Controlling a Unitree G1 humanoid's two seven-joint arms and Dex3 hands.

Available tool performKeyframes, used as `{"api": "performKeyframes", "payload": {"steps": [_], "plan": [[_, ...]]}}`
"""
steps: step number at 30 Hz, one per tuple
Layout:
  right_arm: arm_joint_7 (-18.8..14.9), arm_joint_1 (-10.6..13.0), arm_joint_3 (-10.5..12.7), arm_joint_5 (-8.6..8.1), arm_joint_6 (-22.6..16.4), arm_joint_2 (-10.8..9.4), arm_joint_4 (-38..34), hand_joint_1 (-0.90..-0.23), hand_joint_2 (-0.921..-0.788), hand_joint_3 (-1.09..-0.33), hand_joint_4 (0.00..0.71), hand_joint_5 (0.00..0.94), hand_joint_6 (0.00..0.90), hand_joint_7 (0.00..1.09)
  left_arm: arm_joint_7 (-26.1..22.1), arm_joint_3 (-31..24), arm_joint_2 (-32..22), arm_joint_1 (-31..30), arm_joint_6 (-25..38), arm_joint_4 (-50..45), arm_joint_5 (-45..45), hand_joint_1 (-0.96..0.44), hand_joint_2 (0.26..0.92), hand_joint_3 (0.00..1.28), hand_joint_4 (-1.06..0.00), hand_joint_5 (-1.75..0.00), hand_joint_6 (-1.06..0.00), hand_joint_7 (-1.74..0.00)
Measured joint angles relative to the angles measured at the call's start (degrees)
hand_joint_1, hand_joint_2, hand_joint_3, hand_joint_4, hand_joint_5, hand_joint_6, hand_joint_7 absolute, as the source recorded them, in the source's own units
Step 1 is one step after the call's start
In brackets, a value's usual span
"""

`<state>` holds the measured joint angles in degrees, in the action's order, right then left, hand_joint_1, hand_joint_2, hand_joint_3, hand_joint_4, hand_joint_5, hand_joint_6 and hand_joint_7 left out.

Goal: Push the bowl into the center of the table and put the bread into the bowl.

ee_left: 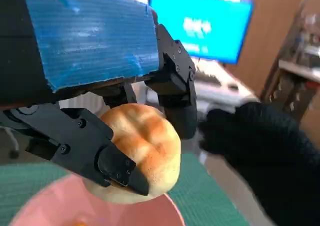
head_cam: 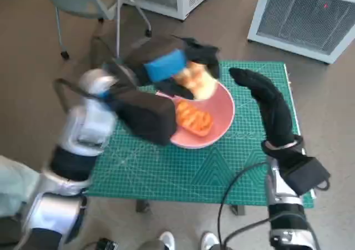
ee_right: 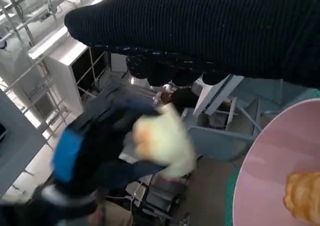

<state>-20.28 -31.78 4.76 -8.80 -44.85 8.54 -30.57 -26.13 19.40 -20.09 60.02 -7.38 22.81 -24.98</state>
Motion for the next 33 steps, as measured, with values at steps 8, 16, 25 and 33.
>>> {"api": "performKeyframes", "payload": {"steps": [8, 16, 25, 33], "plan": [[0.7, 1.4, 0.2, 0.05, 0.8, 0.1, 1.9, -0.738, -0.921, -0.844, 0.074, 0.000, -0.001, 0.32, 0.1, 2.9, 3.9, 2.0, -0.7, 11.9, -1.7, 0.13, 0.918, 0.14, -0.64, -1.25, -0.44, -1.00], [1.8, 1.6, 0.3, 0.16, 0.9, 0.1, 3.3, -0.732, -0.921, -0.847, 0.075, 0.000, -0.001, 0.33, -3.0, 5.2, 5.9, 3.0, 5.1, 17.6, -3.5, -0.15, 0.780, 0.10, -0.17, -0.12, -0.16, -0.09], [2.1, 1.6, 0.3, 0.16, 0.9, 0.1, 3.3, -0.730, -0.921, -0.843, 0.077, 0.001, -0.001, 0.33, -4.0, 6.3, 5.4, 3.0, 7.1, 16.7, -5.2, -0.34, 0.787, 0.06, -0.02, 0.00, -0.13, -0.01], [2.2, 1.6, 0.3, 0.21, 0.9, 0.3, 3.3, -0.729, -0.921, -0.840, 0.081, 0.003, -0.001, 0.33, -2.9, 5.5, 4.4, 2.6, 3.6, 16.7, -4.7, -0.41, 0.799, 0.04, 0.00, 0.00, -0.13, -0.01]]}}
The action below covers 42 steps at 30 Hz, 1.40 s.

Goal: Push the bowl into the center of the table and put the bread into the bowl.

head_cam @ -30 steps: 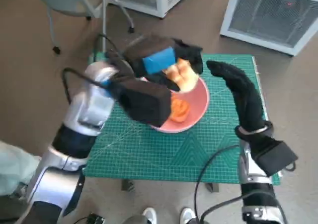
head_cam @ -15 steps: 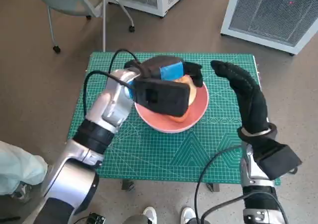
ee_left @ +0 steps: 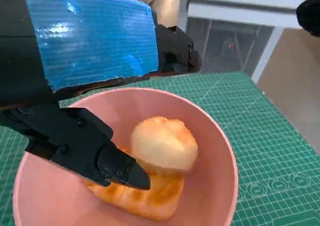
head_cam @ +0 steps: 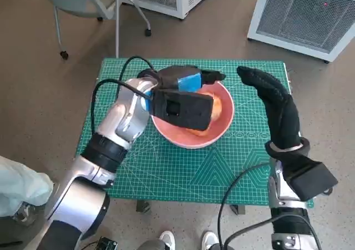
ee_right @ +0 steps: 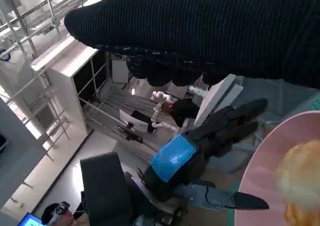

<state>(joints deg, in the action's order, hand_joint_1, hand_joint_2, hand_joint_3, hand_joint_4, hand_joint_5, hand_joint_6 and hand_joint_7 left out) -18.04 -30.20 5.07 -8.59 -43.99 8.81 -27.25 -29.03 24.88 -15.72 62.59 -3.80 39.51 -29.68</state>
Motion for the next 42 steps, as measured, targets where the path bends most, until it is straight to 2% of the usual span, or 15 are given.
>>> {"api": "performKeyframes", "payload": {"steps": [8, 14, 18, 23, 28, 34, 37, 42], "plan": [[0.1, -0.1, 0.0, 0.00, 0.1, 0.0, 0.1, -0.737, -0.921, -0.835, 0.085, 0.004, -0.001, 0.34, 0.9, -3.5, -1.4, -1.7, -6.3, -0.2, 4.1, -0.42, 0.822, 0.04, 0.00, 0.00, -0.13, -0.01], [0.8, -0.1, 0.0, 0.02, 0.9, 0.0, 1.5, -0.735, -0.921, -0.831, 0.089, 0.005, -0.001, 0.34, 0.0, -7.3, -3.9, -4.9, -9.0, -4.0, 8.6, -0.39, 0.850, 0.04, 0.00, 0.00, -0.13, -0.01], [1.3, -0.2, 0.1, 0.02, 1.9, 0.0, 2.8, -0.733, -0.921, -0.827, 0.092, 0.006, -0.001, 0.36, -2.3, -11.6, -5.6, -7.4, -10.4, -6.9, 14.6, -0.35, 0.871, 0.04, 0.00, 0.00, -0.14, -0.01], [2.1, -0.4, 0.3, 0.34, 3.3, 0.1, 4.9, -0.733, -0.921, -0.823, 0.103, 0.009, -0.001, 0.39, -3.0, -18.3, -6.3, -10.2, -15.8, -8.0, 23.8, -0.38, 0.898, 0.04, -0.01, -0.01, -0.16, -0.02], [2.9, -0.9, 0.5, 1.08, 4.5, 0.2, 6.8, -0.732, -0.921, -0.823, 0.107, 0.009, -0.001, 0.40, -3.5, -25.3, -2.4, -12.4, -22.7, -6.8, 35.8, -0.48, 0.917, 0.10, -0.06, -0.03, -0.22, -0.05], [3.6, -2.6, 0.4, 1.86, 6.1, 0.1, 8.4, -0.723, -0.921, -0.826, 0.106, 0.007, -0.001, 0.41, -5.4, -32.0, 5.6, -15.5, -27.5, -6.2, 49.4, -0.57, 0.921, 0.15, -0.10, -0.03, -0.25, -0.07], [3.8, -3.3, 0.3, 2.14, 6.6, 0.0, 9.1, -0.720, -0.921, -0.827, 0.106, 0.006, -0.001, 0.41, -5.8, -32.7, 7.5, -17.3, -28.5, -6.1, 50.9, -0.60, 0.921, 0.17, -0.11, -0.03, -0.25, -0.07], [4.2, -3.6, 0.2, 2.30, 7.1, 0.1, 9.5, -0.719, -0.921, -0.828, 0.107, 0.006, -0.001, 0.41, -6.7, -33.0, 7.5, -18.7, -30.1, -4.8, 50.5, -0.66, 0.921, 0.23, -0.10, -0.02, -0.23, -0.06]]}}
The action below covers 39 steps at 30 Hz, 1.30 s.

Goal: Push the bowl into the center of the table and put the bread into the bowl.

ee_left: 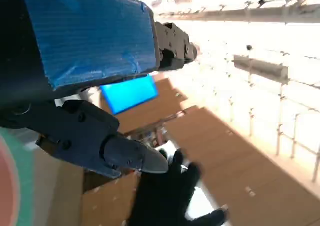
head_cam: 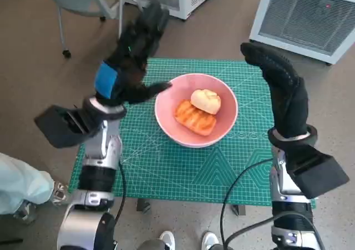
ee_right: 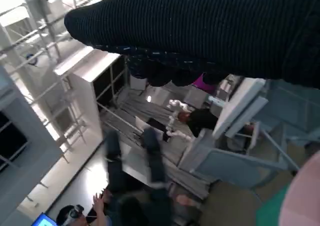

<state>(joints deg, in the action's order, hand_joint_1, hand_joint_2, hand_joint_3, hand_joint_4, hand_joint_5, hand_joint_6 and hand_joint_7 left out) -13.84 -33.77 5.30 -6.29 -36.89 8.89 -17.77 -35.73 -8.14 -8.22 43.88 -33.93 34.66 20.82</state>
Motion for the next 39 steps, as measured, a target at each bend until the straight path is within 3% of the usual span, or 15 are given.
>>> {"api": "performKeyframes", "payload": {"steps": [25, 39], "plan": [[0.3, -1.5, 0.5, -0.11, 1.2, 0.3, -0.1, -0.723, -0.921, -0.794, 0.113, 0.005, -0.001, 0.43, -0.9, -1.4, 1.7, 0.0, -3.8, 3.1, -0.6, -0.64, 0.921, 0.31, -0.06, 0.00, -0.18, -0.03], [0.7, -1.7, 0.7, 0.08, 2.0, 1.8, -0.1, -0.723, -0.921, -0.793, 0.115, 0.004, -0.001, 0.43, -1.9, -1.4, 1.7, 0.2, -3.4, 4.4, -0.3, -0.64, 0.921, 0.31, -0.05, 0.00, -0.17, -0.03]]}}
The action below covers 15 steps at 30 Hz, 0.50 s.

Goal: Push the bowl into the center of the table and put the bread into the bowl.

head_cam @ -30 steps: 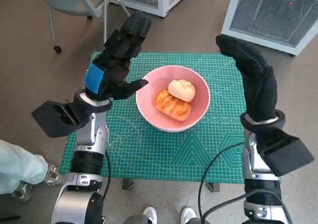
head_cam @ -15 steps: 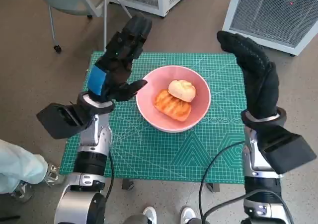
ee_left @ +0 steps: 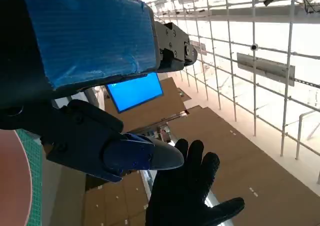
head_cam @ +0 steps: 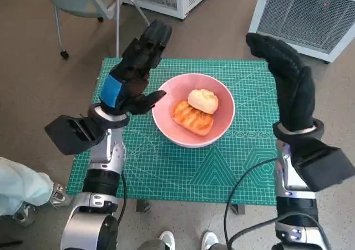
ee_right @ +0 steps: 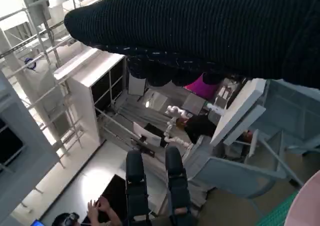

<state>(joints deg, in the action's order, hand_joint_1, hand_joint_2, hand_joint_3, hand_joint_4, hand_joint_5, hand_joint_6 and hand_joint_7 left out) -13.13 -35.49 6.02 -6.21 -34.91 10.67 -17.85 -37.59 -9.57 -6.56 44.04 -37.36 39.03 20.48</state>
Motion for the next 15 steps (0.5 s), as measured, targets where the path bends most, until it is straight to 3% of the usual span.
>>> {"api": "performKeyframes", "payload": {"steps": [15], "plan": [[0.9, -0.1, -0.3, 1.67, 0.1, 0.1, 0.3, -0.725, -0.921, -0.795, 0.116, 0.003, -0.001, 0.43, -0.2, -0.1, 0.3, 0.2, 0.2, 0.5, 0.4, -0.64, 0.921, 0.31, -0.05, 0.00, -0.18, -0.03]]}}
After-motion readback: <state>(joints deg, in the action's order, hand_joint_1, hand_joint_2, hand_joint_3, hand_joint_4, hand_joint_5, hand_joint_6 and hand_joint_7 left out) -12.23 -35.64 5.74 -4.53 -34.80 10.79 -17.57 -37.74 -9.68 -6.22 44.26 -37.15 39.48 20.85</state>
